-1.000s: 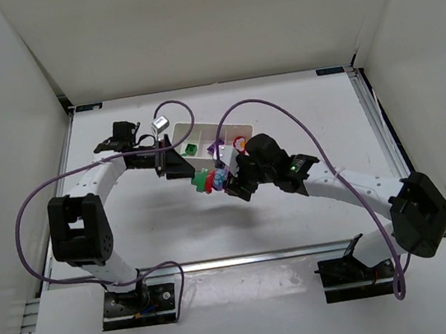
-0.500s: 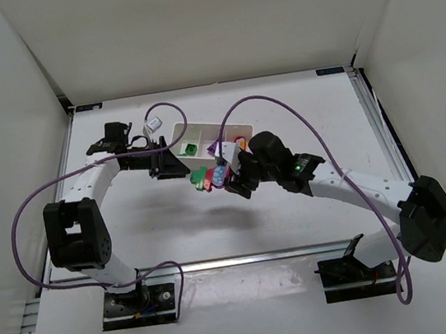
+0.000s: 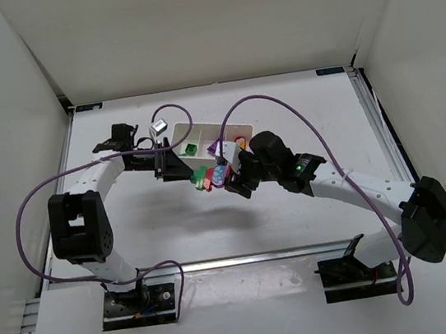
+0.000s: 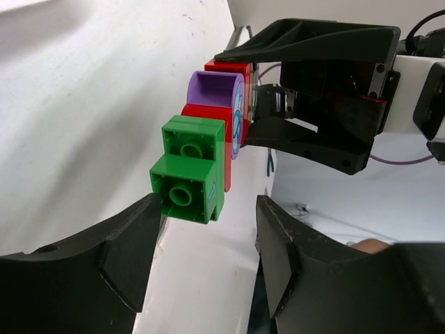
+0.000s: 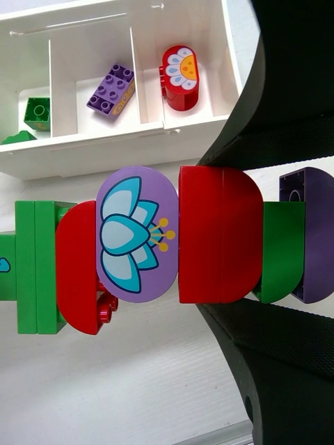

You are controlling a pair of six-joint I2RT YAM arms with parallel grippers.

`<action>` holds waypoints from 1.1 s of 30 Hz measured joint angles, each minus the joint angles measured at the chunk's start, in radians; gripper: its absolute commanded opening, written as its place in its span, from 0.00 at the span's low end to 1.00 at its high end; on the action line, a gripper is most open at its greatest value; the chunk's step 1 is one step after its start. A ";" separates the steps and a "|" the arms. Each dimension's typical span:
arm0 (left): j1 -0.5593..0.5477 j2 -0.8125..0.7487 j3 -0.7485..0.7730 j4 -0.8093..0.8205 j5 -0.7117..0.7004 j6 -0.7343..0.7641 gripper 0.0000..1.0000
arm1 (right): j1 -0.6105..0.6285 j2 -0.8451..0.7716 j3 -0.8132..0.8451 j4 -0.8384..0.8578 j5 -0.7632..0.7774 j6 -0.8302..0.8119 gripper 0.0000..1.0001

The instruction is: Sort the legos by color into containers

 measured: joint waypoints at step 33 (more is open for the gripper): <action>0.018 0.066 0.014 -0.048 0.027 0.065 0.10 | 0.001 -0.019 -0.023 0.015 0.020 0.002 0.00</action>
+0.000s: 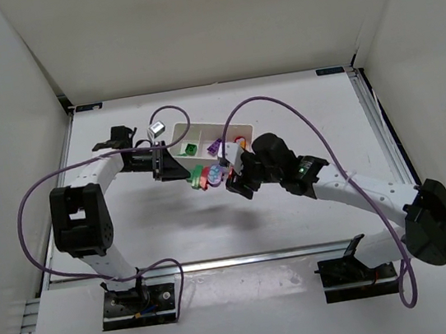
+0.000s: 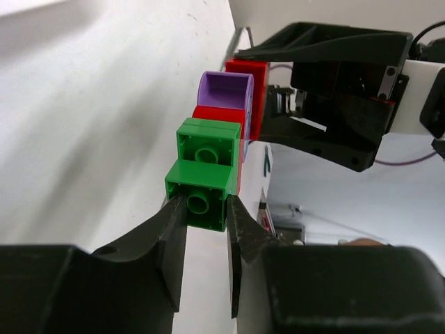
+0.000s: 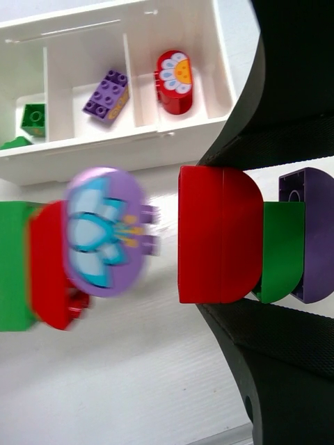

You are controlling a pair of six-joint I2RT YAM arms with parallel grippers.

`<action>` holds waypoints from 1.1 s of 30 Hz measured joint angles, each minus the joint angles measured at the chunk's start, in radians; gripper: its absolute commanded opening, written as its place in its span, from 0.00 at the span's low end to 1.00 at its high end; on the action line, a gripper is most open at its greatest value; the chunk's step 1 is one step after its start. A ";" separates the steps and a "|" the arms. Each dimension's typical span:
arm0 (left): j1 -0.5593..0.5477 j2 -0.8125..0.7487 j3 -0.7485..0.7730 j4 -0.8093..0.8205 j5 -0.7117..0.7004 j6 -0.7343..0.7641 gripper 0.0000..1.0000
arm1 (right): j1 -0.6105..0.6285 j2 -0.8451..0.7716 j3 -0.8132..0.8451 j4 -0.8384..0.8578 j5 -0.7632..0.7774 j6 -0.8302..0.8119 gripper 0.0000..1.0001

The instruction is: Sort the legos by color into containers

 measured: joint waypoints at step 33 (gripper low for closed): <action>0.091 -0.029 0.031 -0.175 -0.056 0.148 0.10 | -0.077 0.159 -0.120 -0.136 -0.143 -0.106 0.28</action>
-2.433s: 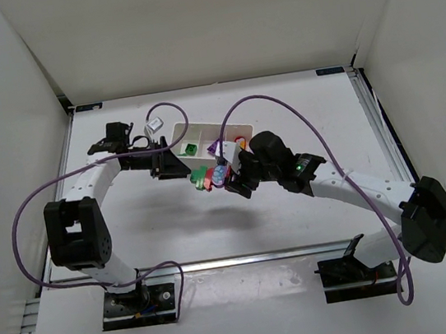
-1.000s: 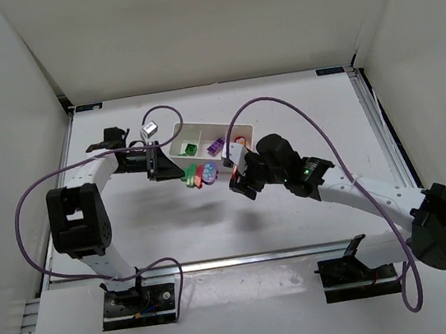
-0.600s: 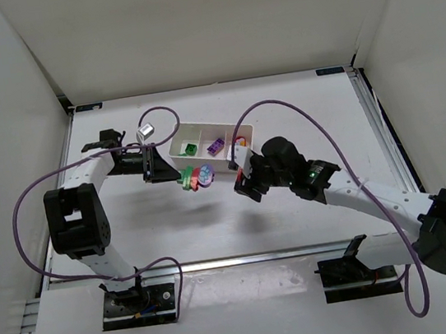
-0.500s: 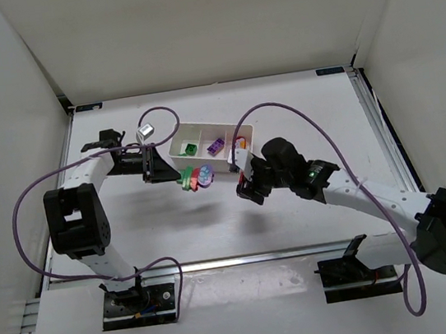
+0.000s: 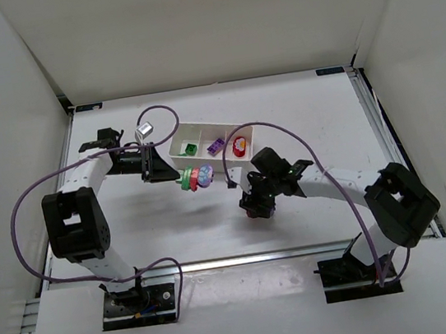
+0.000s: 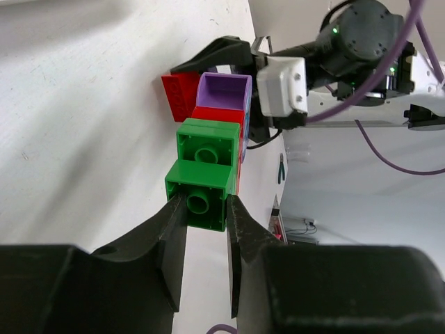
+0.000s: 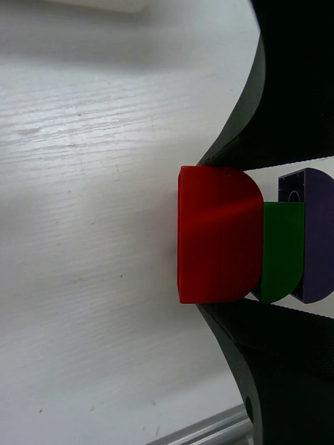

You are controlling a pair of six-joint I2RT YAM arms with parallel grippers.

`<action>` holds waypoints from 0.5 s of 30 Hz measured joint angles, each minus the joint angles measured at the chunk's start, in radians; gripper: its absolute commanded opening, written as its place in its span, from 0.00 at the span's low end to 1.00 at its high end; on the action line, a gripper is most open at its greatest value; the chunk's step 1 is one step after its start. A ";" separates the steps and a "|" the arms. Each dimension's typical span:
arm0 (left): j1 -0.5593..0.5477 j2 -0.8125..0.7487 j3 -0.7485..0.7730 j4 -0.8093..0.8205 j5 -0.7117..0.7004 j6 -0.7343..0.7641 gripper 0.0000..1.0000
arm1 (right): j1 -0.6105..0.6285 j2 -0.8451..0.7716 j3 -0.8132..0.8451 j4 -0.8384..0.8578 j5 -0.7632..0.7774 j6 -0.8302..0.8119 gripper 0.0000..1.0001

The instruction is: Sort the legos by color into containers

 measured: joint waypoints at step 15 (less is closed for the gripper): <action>0.007 -0.027 0.001 -0.010 0.009 0.028 0.10 | -0.072 -0.032 0.185 -0.096 -0.165 0.065 0.81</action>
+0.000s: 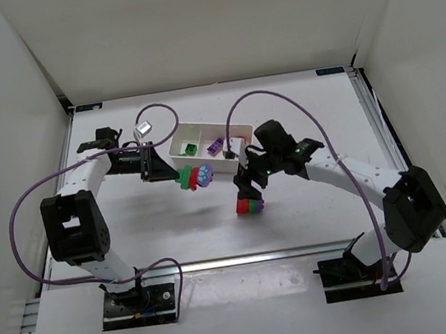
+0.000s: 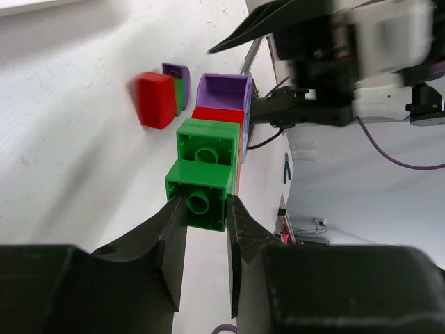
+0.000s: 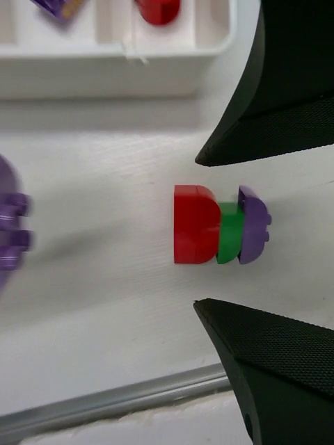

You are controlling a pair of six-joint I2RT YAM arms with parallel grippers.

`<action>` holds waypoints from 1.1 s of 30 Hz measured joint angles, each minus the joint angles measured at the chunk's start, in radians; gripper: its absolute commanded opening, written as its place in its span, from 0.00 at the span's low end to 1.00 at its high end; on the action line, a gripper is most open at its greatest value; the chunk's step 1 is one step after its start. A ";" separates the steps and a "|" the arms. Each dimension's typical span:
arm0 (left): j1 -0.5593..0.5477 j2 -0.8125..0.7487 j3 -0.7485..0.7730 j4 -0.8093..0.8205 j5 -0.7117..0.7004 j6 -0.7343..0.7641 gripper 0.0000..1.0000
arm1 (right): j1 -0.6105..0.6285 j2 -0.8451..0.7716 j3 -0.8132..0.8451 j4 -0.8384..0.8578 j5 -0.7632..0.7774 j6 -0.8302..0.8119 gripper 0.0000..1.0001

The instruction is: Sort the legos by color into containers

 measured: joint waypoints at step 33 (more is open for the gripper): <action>0.025 -0.074 0.060 -0.002 0.105 0.107 0.10 | -0.136 0.388 0.484 0.291 -0.731 0.760 0.72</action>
